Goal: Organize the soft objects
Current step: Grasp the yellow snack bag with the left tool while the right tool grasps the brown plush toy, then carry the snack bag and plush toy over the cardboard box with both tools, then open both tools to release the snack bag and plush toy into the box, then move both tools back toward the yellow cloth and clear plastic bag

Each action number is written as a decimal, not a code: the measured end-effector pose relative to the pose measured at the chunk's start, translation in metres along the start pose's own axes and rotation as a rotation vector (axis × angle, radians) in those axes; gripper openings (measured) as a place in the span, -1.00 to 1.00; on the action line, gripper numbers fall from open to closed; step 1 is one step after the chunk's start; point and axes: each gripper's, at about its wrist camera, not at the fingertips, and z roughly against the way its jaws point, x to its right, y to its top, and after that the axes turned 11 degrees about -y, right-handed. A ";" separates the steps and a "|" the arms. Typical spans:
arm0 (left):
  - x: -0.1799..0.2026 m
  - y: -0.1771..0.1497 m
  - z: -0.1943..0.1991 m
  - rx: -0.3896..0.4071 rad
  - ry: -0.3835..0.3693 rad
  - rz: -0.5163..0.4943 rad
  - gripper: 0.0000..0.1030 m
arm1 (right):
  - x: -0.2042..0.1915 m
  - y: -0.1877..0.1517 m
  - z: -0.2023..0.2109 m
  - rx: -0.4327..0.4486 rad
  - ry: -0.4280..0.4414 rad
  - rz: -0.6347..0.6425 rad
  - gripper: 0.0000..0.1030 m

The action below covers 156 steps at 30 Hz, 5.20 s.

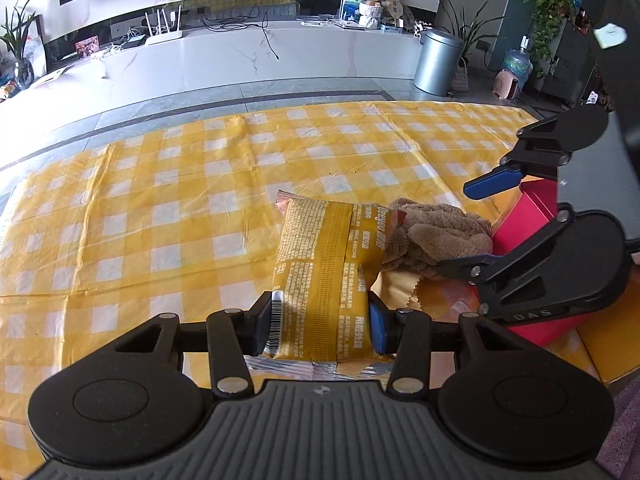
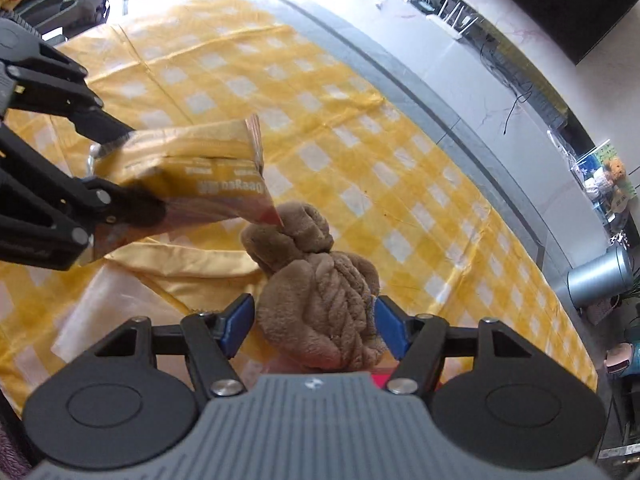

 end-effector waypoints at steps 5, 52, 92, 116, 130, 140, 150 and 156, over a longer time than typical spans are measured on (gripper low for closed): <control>-0.001 -0.002 -0.006 -0.003 -0.011 0.010 0.03 | 0.000 0.008 -0.035 -0.113 0.031 0.028 0.28; 0.294 0.028 0.046 -0.020 -0.131 -0.128 0.03 | 0.171 -0.252 0.190 -0.057 -0.019 -0.570 -0.36; 0.332 0.043 -0.084 -0.359 -0.134 -0.123 0.26 | 0.196 -0.327 0.067 -0.232 0.243 -0.772 -0.33; 0.260 0.025 -0.007 -0.191 -0.111 -0.039 0.10 | 0.137 -0.275 0.040 -0.380 0.217 -0.702 -0.33; 0.248 -0.001 0.026 -0.194 -0.101 -0.047 0.10 | 0.128 -0.255 0.077 -0.353 0.093 -0.645 0.27; 0.228 -0.022 0.081 -0.053 -0.080 -0.035 0.11 | 0.109 -0.232 0.151 -0.156 -0.003 -0.616 0.30; 0.175 -0.065 0.129 0.051 -0.007 -0.006 0.11 | 0.048 -0.200 0.190 0.081 0.006 -0.583 0.39; 0.152 -0.081 0.134 0.046 0.029 -0.066 0.11 | 0.006 -0.185 0.177 0.108 0.095 -0.622 0.39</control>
